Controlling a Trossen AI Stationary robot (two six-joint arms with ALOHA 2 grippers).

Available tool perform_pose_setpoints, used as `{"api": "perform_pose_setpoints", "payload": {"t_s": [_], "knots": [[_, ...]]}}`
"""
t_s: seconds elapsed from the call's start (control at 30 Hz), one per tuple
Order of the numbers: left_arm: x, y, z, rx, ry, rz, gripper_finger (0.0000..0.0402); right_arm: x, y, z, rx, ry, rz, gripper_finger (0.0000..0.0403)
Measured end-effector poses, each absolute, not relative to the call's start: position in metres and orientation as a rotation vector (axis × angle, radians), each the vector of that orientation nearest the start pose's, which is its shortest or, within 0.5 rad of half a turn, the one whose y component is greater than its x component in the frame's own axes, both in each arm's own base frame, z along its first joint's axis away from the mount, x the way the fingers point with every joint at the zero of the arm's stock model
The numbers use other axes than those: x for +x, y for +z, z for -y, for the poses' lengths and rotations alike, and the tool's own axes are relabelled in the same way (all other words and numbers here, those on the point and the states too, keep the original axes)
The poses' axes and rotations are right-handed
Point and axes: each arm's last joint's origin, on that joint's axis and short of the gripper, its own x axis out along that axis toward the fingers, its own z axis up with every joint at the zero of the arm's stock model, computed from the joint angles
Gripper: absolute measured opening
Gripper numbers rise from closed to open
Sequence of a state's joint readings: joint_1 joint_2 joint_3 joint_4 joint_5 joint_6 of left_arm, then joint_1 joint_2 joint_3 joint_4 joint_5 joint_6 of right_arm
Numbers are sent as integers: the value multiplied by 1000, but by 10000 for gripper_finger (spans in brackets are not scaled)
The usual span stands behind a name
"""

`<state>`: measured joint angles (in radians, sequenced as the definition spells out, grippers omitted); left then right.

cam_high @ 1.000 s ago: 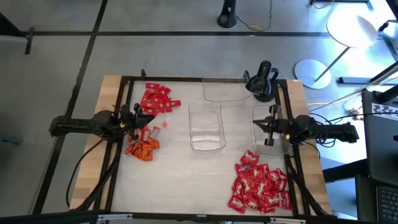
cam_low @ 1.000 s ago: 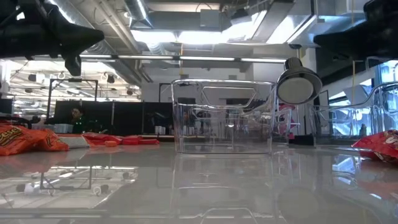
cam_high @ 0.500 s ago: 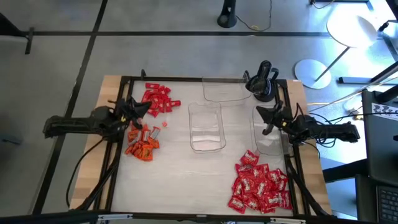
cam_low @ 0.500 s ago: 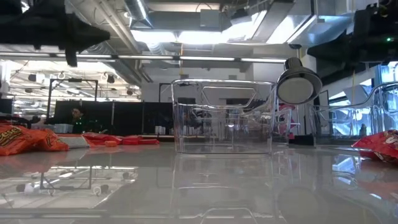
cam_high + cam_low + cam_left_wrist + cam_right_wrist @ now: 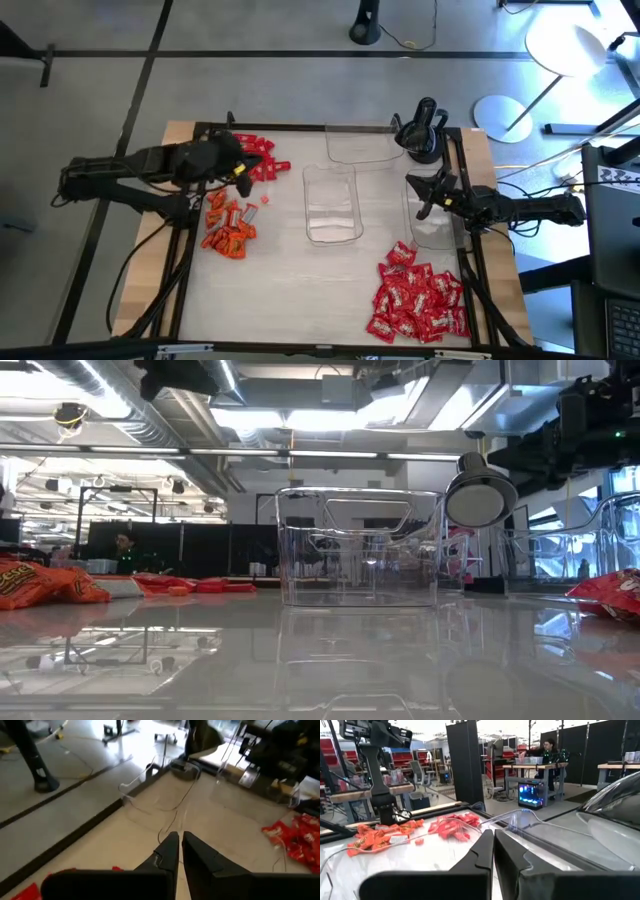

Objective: Sort candy
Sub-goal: Put the orange chocolate into the bottom left transparent bin

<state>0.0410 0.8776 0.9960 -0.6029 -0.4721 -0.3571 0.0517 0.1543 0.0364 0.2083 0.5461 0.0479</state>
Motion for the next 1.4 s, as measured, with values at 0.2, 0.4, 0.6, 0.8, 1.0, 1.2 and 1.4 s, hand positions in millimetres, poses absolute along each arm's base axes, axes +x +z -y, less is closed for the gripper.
{"api": "perform_pose_setpoints", "payload": {"t_s": [0.2,0.4,0.6,0.8,1.0,1.2,1.4], "knots": [[185,344,-21,-203,585,-449,17,102,184,10,74,-492,104,14],[185,338,-33,-279,674,-477,67,103,183,9,95,-460,105,14],[182,323,-45,-359,783,-599,191,103,178,8,82,-414,51,14],[198,292,-47,-510,835,-813,278,104,174,7,71,-404,5,14],[210,257,-48,-555,976,-1075,285,104,170,7,61,-403,-32,14],[224,232,-47,-622,951,-1254,281,103,168,7,55,-403,-56,14],[234,217,-39,-606,958,-1327,280,103,168,7,55,-404,-55,14]]}}
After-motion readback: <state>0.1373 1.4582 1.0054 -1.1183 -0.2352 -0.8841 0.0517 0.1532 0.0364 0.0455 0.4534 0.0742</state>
